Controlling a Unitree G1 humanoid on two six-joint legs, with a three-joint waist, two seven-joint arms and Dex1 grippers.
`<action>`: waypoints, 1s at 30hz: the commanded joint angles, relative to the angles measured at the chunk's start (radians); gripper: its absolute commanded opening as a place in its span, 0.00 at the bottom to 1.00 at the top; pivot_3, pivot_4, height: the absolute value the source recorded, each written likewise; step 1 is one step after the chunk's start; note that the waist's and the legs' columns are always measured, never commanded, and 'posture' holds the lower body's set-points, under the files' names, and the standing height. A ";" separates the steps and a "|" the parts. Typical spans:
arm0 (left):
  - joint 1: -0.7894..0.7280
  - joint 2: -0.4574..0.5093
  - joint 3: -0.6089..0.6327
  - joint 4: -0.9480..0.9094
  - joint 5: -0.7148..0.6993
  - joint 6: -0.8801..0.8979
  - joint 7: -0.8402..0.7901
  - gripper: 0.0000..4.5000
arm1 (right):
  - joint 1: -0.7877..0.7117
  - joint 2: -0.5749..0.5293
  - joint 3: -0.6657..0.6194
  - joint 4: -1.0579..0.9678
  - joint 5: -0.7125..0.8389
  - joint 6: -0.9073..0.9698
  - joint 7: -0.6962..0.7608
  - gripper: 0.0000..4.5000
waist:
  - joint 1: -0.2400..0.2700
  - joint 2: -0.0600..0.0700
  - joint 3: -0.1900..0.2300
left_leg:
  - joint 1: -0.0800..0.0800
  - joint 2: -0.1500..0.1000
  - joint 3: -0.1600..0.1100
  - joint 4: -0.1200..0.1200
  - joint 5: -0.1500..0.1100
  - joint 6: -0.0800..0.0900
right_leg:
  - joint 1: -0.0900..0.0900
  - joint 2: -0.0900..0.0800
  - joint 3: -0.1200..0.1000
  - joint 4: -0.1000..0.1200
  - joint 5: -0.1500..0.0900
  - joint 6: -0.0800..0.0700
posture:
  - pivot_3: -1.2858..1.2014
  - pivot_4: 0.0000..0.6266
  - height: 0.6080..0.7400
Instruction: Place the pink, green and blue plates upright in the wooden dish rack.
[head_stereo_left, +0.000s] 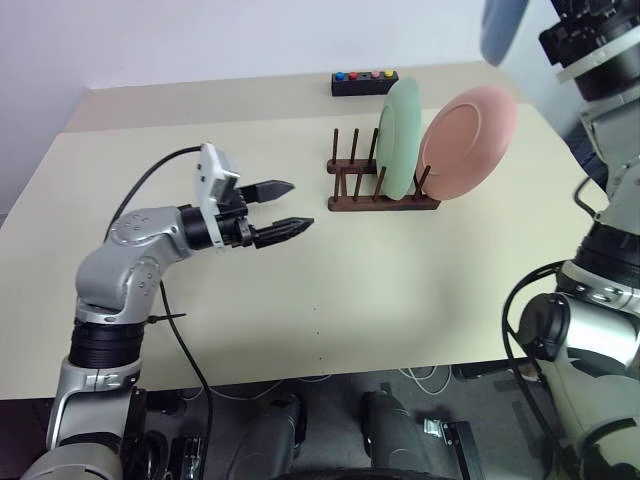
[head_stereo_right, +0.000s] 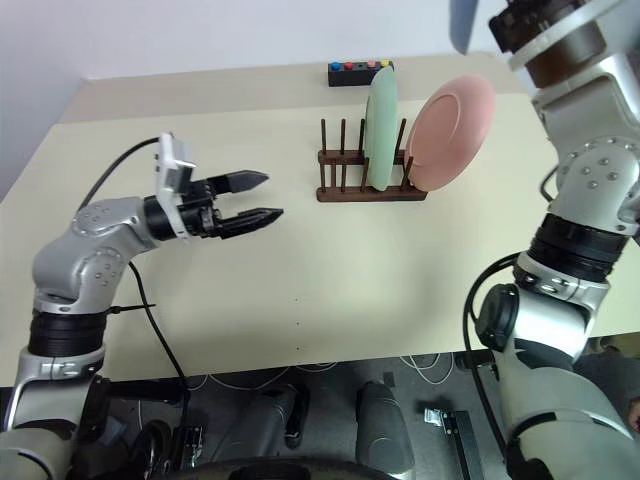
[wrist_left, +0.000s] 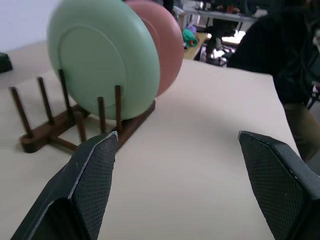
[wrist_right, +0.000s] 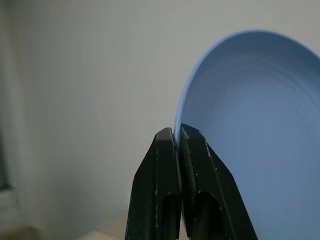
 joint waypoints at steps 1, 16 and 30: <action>0.006 0.006 0.094 -0.025 -0.109 0.036 0.011 0.89 | -0.033 0.051 -0.007 -0.064 0.092 0.002 -0.024 0.01 | 0.000 0.000 0.000 | 0.000 0.000 0.000 0.000 0.000 0.000 | 0.000 0.000 0.000 0.000 0.000 0.000 | 0.52 0.24 1.00; 0.134 0.053 0.122 -0.069 -0.120 -0.016 0.036 0.89 | 0.090 0.238 0.087 -0.041 0.212 0.059 -0.060 0.01 | -0.002 0.001 0.000 | 0.000 0.000 0.000 -0.001 0.000 0.000 | -0.002 0.000 0.000 0.002 0.000 0.000 | 0.52 0.24 1.00; 0.164 0.060 0.136 -0.111 -0.128 -0.062 0.074 0.89 | 0.125 0.297 0.133 0.055 0.149 0.020 -0.012 0.01 | -0.002 0.001 0.000 | 0.000 0.000 0.000 -0.001 0.000 0.000 | -0.002 0.000 0.000 0.001 0.000 0.000 | 0.52 0.24 1.00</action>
